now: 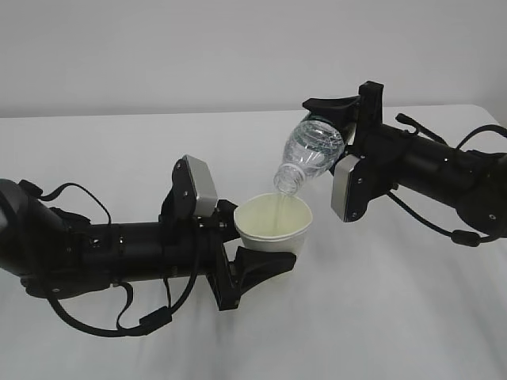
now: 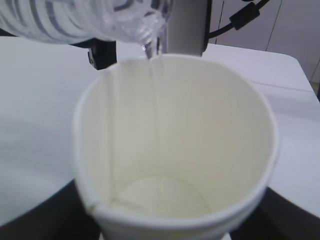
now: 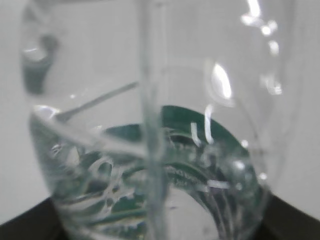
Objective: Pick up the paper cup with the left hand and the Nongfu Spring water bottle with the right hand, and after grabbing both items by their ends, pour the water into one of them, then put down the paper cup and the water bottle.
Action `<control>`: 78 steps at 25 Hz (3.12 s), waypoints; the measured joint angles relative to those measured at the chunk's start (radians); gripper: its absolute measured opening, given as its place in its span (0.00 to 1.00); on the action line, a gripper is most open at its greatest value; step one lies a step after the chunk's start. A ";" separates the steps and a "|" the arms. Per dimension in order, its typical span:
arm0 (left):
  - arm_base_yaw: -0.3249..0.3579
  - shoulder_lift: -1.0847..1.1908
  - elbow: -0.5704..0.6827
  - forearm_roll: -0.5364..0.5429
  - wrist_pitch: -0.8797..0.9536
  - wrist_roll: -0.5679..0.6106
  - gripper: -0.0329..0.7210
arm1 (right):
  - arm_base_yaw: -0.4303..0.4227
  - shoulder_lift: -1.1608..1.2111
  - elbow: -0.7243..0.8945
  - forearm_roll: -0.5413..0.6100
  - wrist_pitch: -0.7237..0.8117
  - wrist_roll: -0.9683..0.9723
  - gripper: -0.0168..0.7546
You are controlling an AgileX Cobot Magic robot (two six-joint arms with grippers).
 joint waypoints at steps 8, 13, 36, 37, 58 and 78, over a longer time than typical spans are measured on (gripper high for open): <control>0.000 0.000 0.000 0.000 0.000 0.000 0.69 | 0.000 0.000 0.000 0.000 0.000 -0.002 0.63; 0.000 0.000 0.000 0.000 0.000 0.000 0.69 | 0.000 0.000 0.000 0.000 0.000 -0.002 0.63; 0.000 0.000 0.000 0.000 0.002 0.000 0.69 | 0.000 0.000 0.000 0.000 0.000 -0.004 0.63; 0.000 0.000 0.000 0.000 0.002 0.000 0.69 | 0.000 0.000 0.000 0.000 0.000 -0.004 0.63; 0.000 0.000 0.000 0.000 0.007 0.000 0.69 | 0.000 0.000 0.000 0.000 0.000 -0.010 0.63; 0.000 0.000 0.000 0.000 0.003 0.000 0.69 | 0.000 0.000 0.000 0.000 0.000 -0.029 0.63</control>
